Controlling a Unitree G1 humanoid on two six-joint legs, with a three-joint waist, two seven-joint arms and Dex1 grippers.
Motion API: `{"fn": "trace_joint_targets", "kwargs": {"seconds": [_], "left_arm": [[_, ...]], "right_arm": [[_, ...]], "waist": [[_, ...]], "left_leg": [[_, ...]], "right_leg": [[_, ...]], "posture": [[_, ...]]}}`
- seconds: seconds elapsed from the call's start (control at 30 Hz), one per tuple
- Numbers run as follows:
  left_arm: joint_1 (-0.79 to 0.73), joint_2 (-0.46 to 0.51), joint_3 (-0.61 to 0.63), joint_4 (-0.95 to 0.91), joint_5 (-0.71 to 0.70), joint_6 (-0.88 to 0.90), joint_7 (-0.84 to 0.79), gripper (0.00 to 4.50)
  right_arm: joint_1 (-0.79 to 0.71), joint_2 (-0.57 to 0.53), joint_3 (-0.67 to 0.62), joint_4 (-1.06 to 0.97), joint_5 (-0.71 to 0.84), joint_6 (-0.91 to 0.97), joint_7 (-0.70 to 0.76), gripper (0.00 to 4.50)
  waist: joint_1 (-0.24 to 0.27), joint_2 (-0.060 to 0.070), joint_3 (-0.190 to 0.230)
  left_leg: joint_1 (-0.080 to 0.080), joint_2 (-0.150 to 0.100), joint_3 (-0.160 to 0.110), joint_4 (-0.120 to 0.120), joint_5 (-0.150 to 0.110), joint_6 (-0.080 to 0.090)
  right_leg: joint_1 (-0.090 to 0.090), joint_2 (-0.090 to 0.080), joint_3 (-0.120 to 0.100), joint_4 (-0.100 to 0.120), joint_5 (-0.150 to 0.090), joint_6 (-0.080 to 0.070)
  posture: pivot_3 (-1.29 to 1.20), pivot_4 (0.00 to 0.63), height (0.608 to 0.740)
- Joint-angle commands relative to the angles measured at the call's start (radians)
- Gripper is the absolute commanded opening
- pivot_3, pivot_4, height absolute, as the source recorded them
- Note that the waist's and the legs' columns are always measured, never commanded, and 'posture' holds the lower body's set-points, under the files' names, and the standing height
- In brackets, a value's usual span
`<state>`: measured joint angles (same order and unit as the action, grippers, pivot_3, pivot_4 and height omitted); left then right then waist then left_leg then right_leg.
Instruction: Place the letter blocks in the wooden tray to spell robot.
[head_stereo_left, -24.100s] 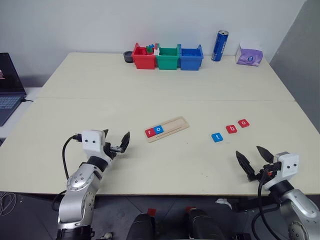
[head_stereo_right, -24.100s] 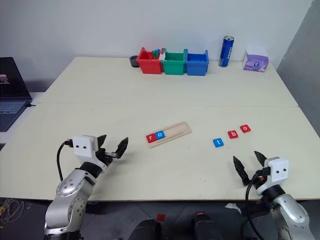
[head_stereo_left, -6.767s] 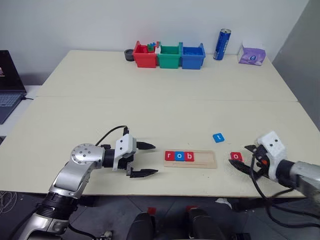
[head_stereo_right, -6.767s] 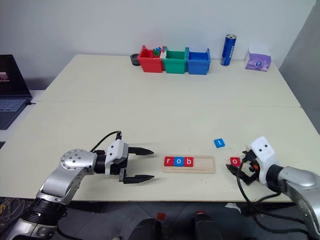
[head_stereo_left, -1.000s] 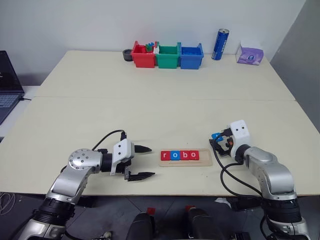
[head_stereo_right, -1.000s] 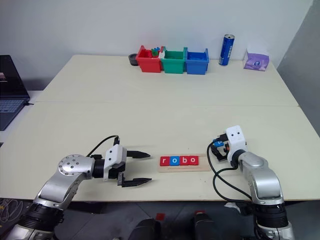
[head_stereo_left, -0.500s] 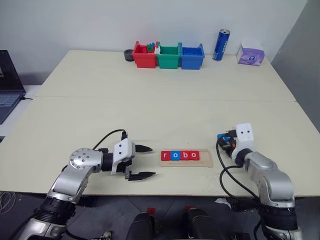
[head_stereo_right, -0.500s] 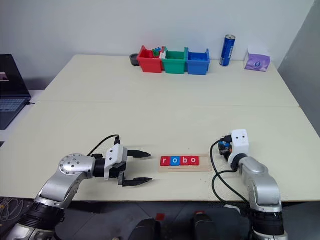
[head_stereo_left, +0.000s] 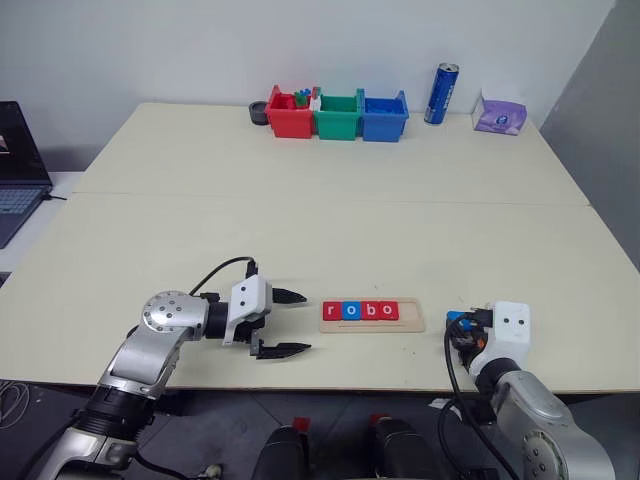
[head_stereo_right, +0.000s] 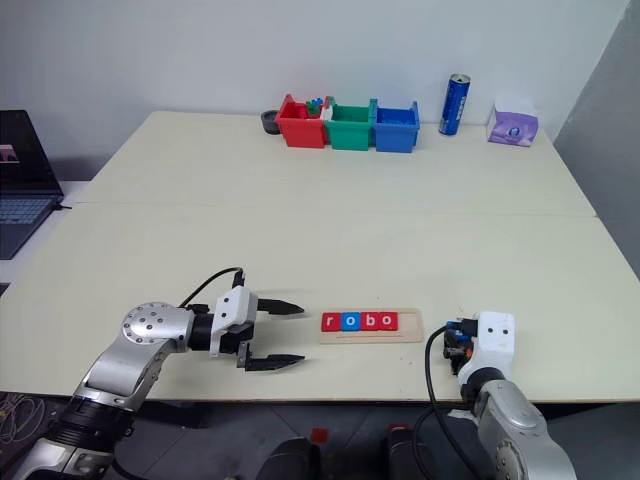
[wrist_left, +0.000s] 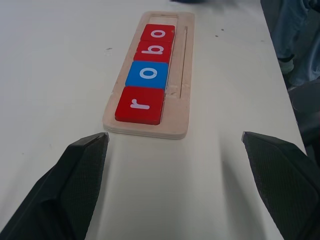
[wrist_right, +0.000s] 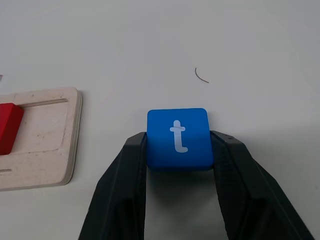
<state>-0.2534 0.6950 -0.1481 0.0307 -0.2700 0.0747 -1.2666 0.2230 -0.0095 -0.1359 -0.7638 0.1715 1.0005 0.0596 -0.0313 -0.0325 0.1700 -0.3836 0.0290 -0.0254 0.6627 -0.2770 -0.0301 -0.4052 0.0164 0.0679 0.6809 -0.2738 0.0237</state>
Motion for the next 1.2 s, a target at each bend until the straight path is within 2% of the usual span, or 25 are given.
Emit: {"fn": "trace_joint_targets", "kwargs": {"seconds": [0.03,0.2,0.33,0.4,0.5,0.7,0.8,0.9,1.2], "left_arm": [[-0.024,-0.006,0.001,-0.002,0.0,-0.019,-0.007,4.5],[-0.005,-0.006,0.005,-0.014,0.002,-0.023,-0.001,4.5],[-0.002,-0.006,0.007,-0.016,0.002,-0.021,0.005,4.5],[-0.004,-0.007,0.007,-0.014,0.002,-0.02,0.007,4.5],[-0.005,-0.009,0.005,-0.015,0.001,-0.019,0.01,4.5],[-0.007,-0.014,0.001,-0.019,0.001,-0.015,0.014,4.5],[-0.01,-0.015,0.0,-0.021,0.002,-0.012,0.015,4.5],[-0.007,-0.013,0.002,-0.029,0.0,-0.006,0.018,4.5],[-0.002,-0.009,0.007,-0.039,0.002,-0.004,0.024,4.5]], "right_arm": [[0.007,0.027,-0.056,0.064,0.008,0.0,-0.032,2.85],[-0.04,0.027,-0.09,0.01,0.053,0.018,-0.011,4.47],[-0.092,-0.138,-0.126,-0.018,0.116,0.054,0.112,4.47],[-0.096,-0.369,-0.1,0.018,0.135,0.028,0.288,4.47],[-0.122,-0.62,-0.095,0.102,0.174,-0.042,0.495,4.47],[-0.183,-0.886,0.014,0.271,0.147,-0.312,0.796,4.47],[-0.241,-0.943,0.099,0.391,0.089,-0.437,0.873,4.47],[-0.319,-0.948,0.156,0.492,0.078,-0.485,0.93,4.47],[-0.433,-0.94,0.262,0.619,0.044,-0.532,1.034,4.47]], "waist": [[0.0,-0.002,-0.001],[0.001,-0.003,-0.002],[0.001,0.0,0.0],[-0.001,0.002,0.001],[-0.002,0.002,0.002],[-0.002,0.003,0.002],[-0.002,0.002,0.003],[-0.002,0.002,0.003],[0.0,0.002,0.004]], "left_leg": [[0.0,0.0,0.0,0.0,0.0,0.0],[0.0,-0.001,0.0,0.0,0.0,0.0],[-0.001,-0.001,0.0,0.0,0.0,0.0],[-0.001,-0.002,0.001,0.0,0.0,0.0],[0.0,-0.002,0.002,0.0,0.0,0.0],[0.0,-0.002,0.002,-0.001,0.0,0.0],[0.0,-0.001,0.001,-0.001,0.0,0.0],[-0.001,-0.001,0.002,0.0,0.0,0.0],[-0.001,-0.001,0.002,0.0,0.0,0.0]], "right_leg": [[0.0,0.0,0.0,0.0,0.0,0.0],[0.0,0.0,0.001,0.0,0.0,0.0],[0.0,-0.001,0.002,-0.001,0.0,0.0],[-0.001,-0.001,0.002,-0.001,0.0,0.001],[0.0,-0.001,0.002,-0.001,0.0,0.001],[0.0,0.006,0.001,-0.001,0.0,0.0],[0.0,0.006,0.001,-0.001,0.0,0.0],[0.0,0.005,0.001,-0.001,0.0,0.0],[-0.001,0.001,0.0,-0.001,0.0,0.0]], "posture": [[0.0,0.15,0.74],[0.0,0.15,0.74],[0.0,0.15,0.74],[0.0,0.15,0.74],[0.0,0.15,0.74],[0.0,0.15,0.74],[0.0,0.15,0.74],[0.0,0.15,0.74],[0.0,0.15,0.74]]}}
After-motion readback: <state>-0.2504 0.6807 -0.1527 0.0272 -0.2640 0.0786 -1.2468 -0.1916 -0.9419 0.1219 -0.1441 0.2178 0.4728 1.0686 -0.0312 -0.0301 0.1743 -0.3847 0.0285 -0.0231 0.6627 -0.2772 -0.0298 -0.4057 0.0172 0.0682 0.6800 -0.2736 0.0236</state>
